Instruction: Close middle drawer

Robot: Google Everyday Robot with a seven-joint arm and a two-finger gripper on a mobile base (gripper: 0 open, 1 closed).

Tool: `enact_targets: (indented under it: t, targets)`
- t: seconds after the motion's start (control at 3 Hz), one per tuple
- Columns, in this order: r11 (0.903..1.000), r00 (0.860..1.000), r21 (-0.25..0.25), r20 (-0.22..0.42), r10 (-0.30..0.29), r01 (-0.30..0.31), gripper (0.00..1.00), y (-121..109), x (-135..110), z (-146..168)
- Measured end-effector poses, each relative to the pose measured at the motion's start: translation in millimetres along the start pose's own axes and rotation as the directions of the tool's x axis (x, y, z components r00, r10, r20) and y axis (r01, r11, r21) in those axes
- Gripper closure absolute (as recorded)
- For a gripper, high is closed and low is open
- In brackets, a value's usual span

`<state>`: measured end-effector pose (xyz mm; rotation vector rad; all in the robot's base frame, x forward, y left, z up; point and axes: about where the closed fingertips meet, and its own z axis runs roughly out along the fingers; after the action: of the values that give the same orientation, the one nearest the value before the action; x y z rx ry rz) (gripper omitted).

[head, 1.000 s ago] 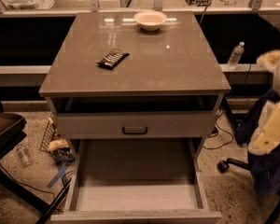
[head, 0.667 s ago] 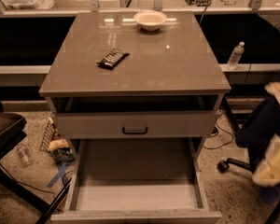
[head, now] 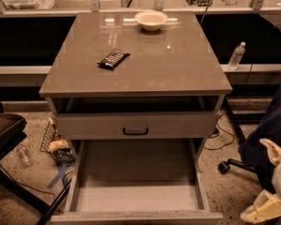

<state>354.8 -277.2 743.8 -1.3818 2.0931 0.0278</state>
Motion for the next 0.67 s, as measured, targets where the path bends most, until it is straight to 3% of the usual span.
enact_targets:
  t: [0.33,0.67]
  targets:
    - [0.9994,0.999,0.010,0.019,-0.032,0.032,0.26,13.5,28.5,41.1]
    - [0.9994,0.999,0.010,0.018,-0.033,0.033,0.49,12.7,25.1,38.0]
